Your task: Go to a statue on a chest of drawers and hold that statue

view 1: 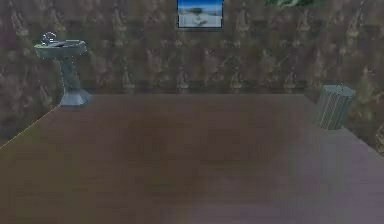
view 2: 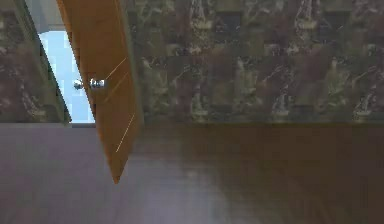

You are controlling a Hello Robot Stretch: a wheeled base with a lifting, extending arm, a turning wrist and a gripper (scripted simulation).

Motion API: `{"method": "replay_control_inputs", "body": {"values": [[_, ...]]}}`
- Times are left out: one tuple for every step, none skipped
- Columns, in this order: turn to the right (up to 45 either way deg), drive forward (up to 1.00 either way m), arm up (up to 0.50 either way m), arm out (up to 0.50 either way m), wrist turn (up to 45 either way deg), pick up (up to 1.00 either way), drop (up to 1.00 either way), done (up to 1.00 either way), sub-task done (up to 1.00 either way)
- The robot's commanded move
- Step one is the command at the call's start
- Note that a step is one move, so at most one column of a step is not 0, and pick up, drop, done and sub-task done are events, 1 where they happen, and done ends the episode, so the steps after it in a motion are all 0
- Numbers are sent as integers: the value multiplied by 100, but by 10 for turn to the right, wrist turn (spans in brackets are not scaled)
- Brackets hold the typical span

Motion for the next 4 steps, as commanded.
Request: {"method": "replay_control_inputs", "body": {"values": [[330, 0, 0, 0, 0, 0, 0, 0, 0], [0, 100, 0, 0, 0, 0, 0, 0, 0], [240, 0, 0, 0, 0, 0, 0, 0, 0], [0, 95, 0, 0, 0, 0, 0, 0, 0]]}}
